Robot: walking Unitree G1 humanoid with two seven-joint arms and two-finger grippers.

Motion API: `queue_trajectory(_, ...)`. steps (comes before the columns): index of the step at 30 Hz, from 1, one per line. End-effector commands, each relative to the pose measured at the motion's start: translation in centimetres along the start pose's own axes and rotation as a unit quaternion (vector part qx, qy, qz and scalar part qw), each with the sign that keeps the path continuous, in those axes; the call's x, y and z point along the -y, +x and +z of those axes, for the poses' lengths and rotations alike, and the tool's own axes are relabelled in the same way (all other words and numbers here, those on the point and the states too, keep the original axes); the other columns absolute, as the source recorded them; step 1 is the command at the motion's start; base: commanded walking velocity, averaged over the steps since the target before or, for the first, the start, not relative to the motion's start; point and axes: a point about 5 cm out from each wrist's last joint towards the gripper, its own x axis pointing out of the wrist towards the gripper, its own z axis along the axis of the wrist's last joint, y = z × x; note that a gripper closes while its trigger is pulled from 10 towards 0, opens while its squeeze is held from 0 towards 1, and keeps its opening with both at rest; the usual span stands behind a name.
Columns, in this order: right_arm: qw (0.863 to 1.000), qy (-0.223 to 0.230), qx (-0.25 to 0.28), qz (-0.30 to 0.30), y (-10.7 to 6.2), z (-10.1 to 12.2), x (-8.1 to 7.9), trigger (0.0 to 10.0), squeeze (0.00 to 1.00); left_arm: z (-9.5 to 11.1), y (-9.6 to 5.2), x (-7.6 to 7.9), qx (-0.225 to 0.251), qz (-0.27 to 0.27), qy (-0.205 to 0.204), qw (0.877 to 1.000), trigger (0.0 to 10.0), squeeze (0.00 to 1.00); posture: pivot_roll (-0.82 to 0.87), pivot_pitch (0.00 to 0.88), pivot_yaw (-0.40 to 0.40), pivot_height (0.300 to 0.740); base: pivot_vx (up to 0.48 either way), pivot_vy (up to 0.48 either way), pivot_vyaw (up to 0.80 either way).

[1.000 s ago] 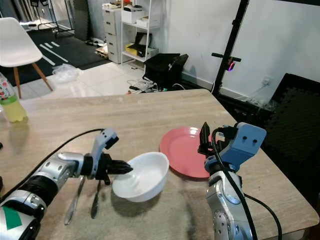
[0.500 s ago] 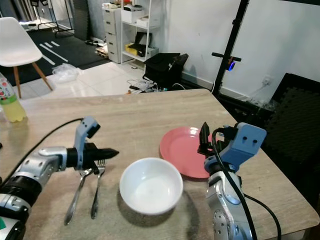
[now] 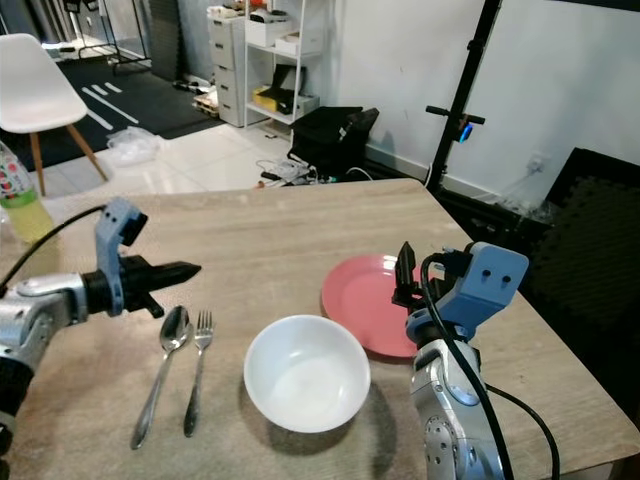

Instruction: Setting the table

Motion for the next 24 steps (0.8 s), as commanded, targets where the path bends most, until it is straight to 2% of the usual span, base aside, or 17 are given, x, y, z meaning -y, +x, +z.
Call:
queue_trajectory(1, 1.000, -0.003, -0.007, -0.003, 0.0, -0.3, 0.2, 10.0, 0.00, -0.6, 0.1, 0.5, -0.008, -0.014, -0.015, 1.000, 10.0, 1.00, 0.10, 0.065, 0.026, 0.740, 0.000, 0.000, 0.00)
queue_trajectory(2, 1.000, -0.003, -0.007, -0.002, 0.1, -0.3, 0.2, 10.0, 0.00, -1.0, 0.5, 1.0, -0.014, -0.023, -0.020, 0.999, 10.0, 1.00, 0.10, 0.065, 0.025, 0.740, 0.000, 0.000, 0.00)
queue_trajectory(5, 1.000, -0.003, -0.007, -0.002, 0.1, -0.3, 0.2, 10.0, 0.00, -1.0, 0.5, 1.0, -0.014, -0.023, -0.020, 0.999, 10.0, 1.00, 0.10, 0.065, 0.025, 0.740, 0.000, 0.000, 0.00)
queue_trajectory(6, 1.000, -0.002, -0.008, 0.001, 0.2, -0.4, 0.0, 10.0, 0.00, -1.8, 1.4, 1.8, -0.029, -0.044, -0.026, 0.998, 10.0, 1.00, 0.10, 0.067, 0.024, 0.740, 0.000, 0.000, 0.00)
queue_trajectory(7, 1.000, -0.002, -0.008, 0.001, 0.2, -0.4, 0.0, 10.0, 0.00, -1.8, 1.4, 1.8, -0.029, -0.044, -0.026, 0.998, 10.0, 1.00, 0.10, 0.067, 0.024, 0.740, 0.000, 0.000, 0.00)
queue_trajectory(8, 1.000, -0.001, -0.009, 0.003, 0.3, -0.5, -0.1, 10.0, 0.00, -2.6, 2.8, 2.4, -0.046, -0.067, -0.035, 0.996, 10.0, 1.00, 0.10, 0.071, 0.028, 0.740, 0.000, 0.000, 0.00)
queue_trajectory(9, 1.000, -0.001, -0.009, 0.003, 0.3, -0.5, -0.1, 10.0, 0.00, -2.6, 2.8, 2.4, -0.046, -0.067, -0.035, 0.996, 10.0, 1.00, 0.10, 0.071, 0.028, 0.740, 0.000, 0.000, 0.00)
queue_trajectory(11, 1.000, -0.001, -0.007, 0.002, 0.3, -0.4, -0.2, 10.0, 0.00, -3.1, 4.9, 3.3, -0.058, -0.107, -0.057, 0.991, 10.0, 1.00, 0.08, 0.070, 0.045, 0.740, 0.000, 0.000, 0.00)
queue_trajectory(12, 1.000, -0.001, -0.007, 0.002, 0.3, -0.4, -0.2, 10.0, 0.00, -3.1, 4.9, 3.3, -0.058, -0.107, -0.057, 0.991, 10.0, 1.00, 0.08, 0.070, 0.045, 0.740, 0.000, 0.000, 0.00)
queue_trajectory(14, 1.000, -0.001, -0.006, -0.003, 0.1, -0.4, 0.0, 10.0, 0.00, -2.7, 5.8, 3.8, -0.054, -0.128, -0.072, 0.988, 10.0, 1.00, 0.08, 0.071, 0.053, 0.740, 0.000, 0.000, 0.00)
queue_trajectory(18, 1.000, -0.001, -0.005, -0.009, -0.1, -0.4, 0.2, 10.0, 0.00, -2.9, 6.3, 4.1, -0.062, -0.134, -0.067, 0.987, 10.0, 1.00, 0.08, 0.070, 0.060, 0.740, 0.000, 0.000, 0.00)
queue_trajectory(19, 1.000, -0.002, -0.004, -0.011, -0.2, -0.4, 0.2, 10.0, 0.00, -3.0, 6.4, 4.2, -0.066, -0.135, -0.068, 0.986, 10.0, 0.00, 0.07, 0.071, 0.065, 0.740, 0.000, 0.000, 0.00)
queue_trajectory(22, 1.000, -0.001, -0.003, -0.014, -0.3, -0.4, 0.3, 10.0, 0.00, -3.4, 6.6, 4.5, -0.079, -0.139, -0.071, 0.985, 10.0, 0.00, 0.07, 0.071, 0.072, 0.740, 0.000, 0.000, 0.00)
queue_trajectory(24, 1.000, -0.001, -0.003, -0.017, -0.4, -0.4, 0.3, 10.0, 0.00, -4.3, 6.7, 4.6, -0.106, -0.136, -0.055, 0.983, 10.0, 0.00, 0.07, 0.073, 0.074, 0.740, 0.000, 0.000, 0.00)
